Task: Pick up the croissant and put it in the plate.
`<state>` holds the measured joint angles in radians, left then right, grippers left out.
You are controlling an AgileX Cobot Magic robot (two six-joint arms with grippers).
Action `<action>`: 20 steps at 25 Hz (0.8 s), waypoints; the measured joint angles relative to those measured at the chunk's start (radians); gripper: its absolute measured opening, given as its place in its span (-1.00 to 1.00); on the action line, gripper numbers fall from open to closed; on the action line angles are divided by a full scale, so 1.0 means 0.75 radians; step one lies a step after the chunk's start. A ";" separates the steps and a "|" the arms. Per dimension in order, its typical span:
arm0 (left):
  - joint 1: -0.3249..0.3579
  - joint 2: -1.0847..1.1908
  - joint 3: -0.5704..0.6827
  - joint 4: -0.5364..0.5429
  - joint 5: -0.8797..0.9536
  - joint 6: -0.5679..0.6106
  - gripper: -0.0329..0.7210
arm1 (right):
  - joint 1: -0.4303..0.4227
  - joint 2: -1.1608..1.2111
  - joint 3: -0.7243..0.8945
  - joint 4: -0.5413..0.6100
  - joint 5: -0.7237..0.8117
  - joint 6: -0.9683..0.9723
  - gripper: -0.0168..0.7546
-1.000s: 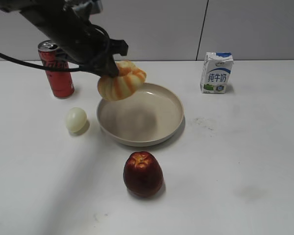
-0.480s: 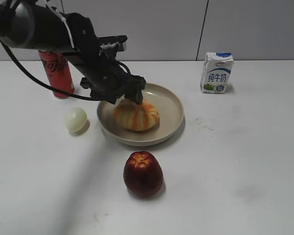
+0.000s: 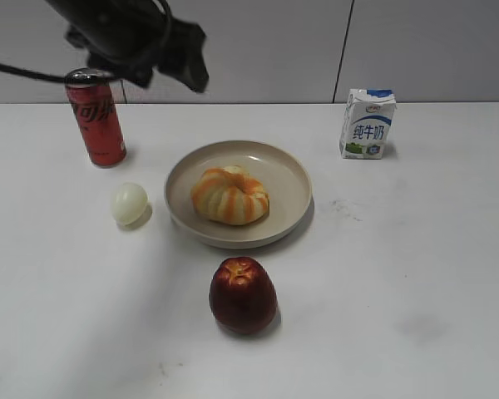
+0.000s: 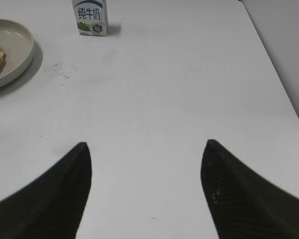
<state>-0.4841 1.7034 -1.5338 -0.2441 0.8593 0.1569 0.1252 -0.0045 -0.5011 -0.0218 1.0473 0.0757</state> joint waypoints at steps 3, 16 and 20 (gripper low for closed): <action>0.094 -0.158 0.003 0.075 0.116 -0.024 0.73 | 0.000 0.000 0.000 0.000 0.000 0.000 0.39; 0.572 -0.952 0.763 0.149 0.237 -0.035 0.68 | 0.000 0.000 0.000 0.000 0.000 0.000 0.39; 0.592 -1.278 1.025 0.156 0.201 -0.036 0.67 | 0.000 0.000 0.000 0.000 0.000 0.000 0.39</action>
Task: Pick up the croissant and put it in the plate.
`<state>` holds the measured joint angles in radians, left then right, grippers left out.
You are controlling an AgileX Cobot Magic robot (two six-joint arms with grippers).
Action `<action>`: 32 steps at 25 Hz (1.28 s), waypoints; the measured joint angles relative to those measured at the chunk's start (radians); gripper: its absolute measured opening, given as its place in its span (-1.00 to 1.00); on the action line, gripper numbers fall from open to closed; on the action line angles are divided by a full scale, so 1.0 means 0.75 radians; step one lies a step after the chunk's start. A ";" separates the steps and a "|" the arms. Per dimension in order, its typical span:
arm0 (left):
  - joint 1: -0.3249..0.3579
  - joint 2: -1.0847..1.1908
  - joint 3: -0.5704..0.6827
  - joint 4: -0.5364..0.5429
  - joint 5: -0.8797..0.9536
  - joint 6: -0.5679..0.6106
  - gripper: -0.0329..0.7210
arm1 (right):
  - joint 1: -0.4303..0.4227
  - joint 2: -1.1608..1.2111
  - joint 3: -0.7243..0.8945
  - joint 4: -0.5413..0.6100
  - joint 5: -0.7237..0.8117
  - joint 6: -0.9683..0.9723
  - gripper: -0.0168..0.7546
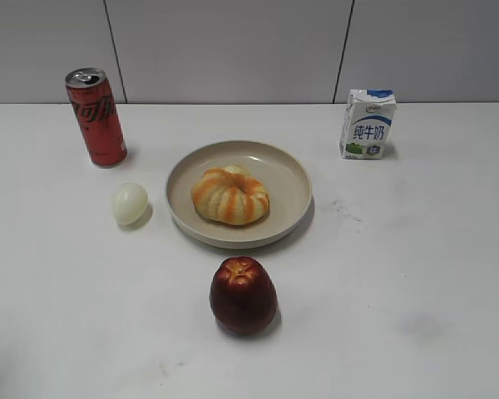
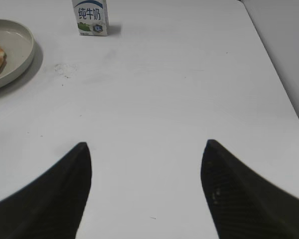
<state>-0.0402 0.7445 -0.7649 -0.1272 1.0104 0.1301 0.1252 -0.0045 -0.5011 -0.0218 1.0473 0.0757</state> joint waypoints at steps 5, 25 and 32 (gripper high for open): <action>0.000 -0.396 0.188 0.008 -0.011 0.000 0.65 | 0.000 0.000 0.000 0.000 0.000 0.000 0.39; 0.000 -0.706 0.345 0.018 0.032 -0.001 0.64 | 0.000 0.000 0.000 0.000 0.000 0.000 0.39; 0.000 -0.894 0.345 0.018 0.030 -0.001 0.56 | 0.000 0.000 0.000 0.000 0.000 0.000 0.39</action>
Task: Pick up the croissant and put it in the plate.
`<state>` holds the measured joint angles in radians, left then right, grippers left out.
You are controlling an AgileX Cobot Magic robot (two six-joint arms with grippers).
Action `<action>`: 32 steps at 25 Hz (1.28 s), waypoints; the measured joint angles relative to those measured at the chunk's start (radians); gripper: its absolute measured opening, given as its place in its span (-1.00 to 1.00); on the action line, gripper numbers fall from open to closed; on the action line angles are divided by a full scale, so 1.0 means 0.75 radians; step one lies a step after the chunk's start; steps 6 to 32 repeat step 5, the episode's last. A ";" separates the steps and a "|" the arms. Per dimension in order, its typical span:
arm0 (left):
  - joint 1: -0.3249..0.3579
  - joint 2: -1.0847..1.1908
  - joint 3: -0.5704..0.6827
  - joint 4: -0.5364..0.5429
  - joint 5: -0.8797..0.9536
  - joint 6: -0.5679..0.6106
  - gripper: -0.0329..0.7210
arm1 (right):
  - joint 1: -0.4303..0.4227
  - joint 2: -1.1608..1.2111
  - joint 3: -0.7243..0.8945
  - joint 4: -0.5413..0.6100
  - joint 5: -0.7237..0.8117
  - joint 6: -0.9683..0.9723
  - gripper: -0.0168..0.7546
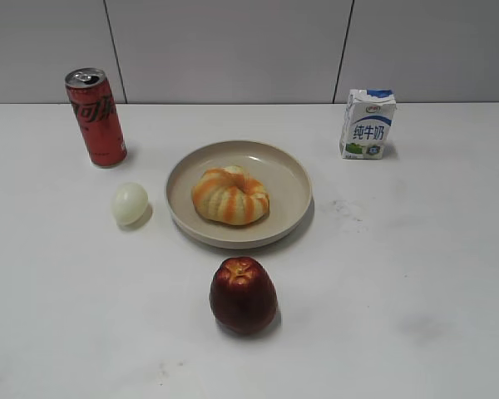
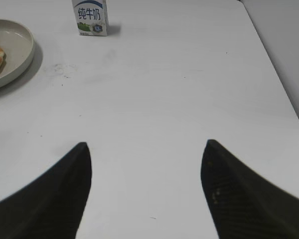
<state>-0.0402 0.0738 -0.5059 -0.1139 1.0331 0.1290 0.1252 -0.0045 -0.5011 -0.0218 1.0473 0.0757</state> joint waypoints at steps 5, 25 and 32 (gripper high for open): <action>0.000 -0.102 0.000 0.001 0.002 0.000 0.46 | 0.000 0.000 0.000 0.001 0.000 0.000 0.39; 0.000 -0.102 0.000 0.001 0.002 0.000 0.46 | 0.000 0.000 0.000 0.001 0.000 0.000 0.39; 0.000 -0.102 0.000 0.001 0.002 0.000 0.46 | 0.000 0.000 0.000 0.001 0.000 0.000 0.39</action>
